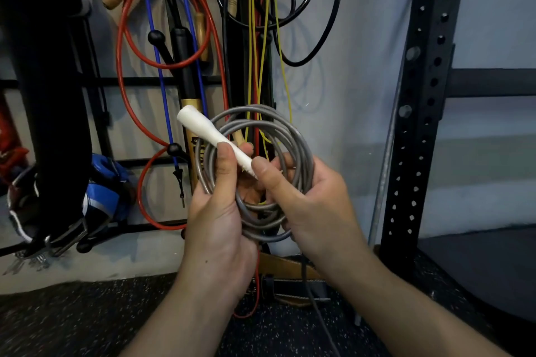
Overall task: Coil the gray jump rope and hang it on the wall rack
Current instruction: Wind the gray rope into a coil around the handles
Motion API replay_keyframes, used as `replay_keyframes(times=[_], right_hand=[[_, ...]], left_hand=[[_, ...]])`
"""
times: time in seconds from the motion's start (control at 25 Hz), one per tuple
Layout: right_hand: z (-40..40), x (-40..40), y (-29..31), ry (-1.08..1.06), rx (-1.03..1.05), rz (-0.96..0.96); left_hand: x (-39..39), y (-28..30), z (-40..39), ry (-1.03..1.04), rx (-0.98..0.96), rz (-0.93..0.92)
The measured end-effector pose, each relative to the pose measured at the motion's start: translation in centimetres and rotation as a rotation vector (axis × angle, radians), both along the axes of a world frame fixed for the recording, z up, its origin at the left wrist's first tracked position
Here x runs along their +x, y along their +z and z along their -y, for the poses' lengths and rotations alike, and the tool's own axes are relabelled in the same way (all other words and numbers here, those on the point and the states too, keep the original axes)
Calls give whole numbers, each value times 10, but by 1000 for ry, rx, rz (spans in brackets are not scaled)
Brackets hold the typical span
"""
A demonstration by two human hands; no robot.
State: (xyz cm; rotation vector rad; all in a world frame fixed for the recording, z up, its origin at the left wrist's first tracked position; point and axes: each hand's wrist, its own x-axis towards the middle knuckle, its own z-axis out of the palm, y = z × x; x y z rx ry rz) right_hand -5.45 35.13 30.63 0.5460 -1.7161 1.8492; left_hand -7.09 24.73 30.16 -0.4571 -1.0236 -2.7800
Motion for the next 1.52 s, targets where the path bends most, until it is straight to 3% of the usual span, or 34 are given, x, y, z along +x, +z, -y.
replay_keyframes(times=[0.16, 0.4, 0.48, 0.64, 0.76, 0.96, 1.12, 1.28, 1.44, 1.52], right_hand=[[-10, 2, 9, 35, -19, -29], [-55, 7, 31, 24, 352, 124], [-67, 10, 42, 83, 495, 166], [-67, 11, 50, 146, 805, 139], [-59, 10, 52, 157, 905, 87], [-53, -2, 44, 163, 814, 95], [-48, -7, 37, 76, 749, 40], [-60, -13, 38, 45, 442, 130], [-82, -16, 32, 68, 496, 257], [-84, -19, 23, 106, 420, 318]], left_hand=[[-4, -4, 7, -34, -83, 6], [-14, 7, 48, -56, -305, -103], [-16, 23, 72, -14, -553, -241], [-5, 48, 80, -2, -1245, -497], [2, 42, 57, 22, -1459, -547], [-3, 37, 54, -145, -1304, -448], [-7, 27, 57, -55, -1261, -406], [-10, 21, 59, 117, -983, -350], [-9, 24, 57, 250, -638, -280], [-7, 30, 56, 316, -417, -209]])
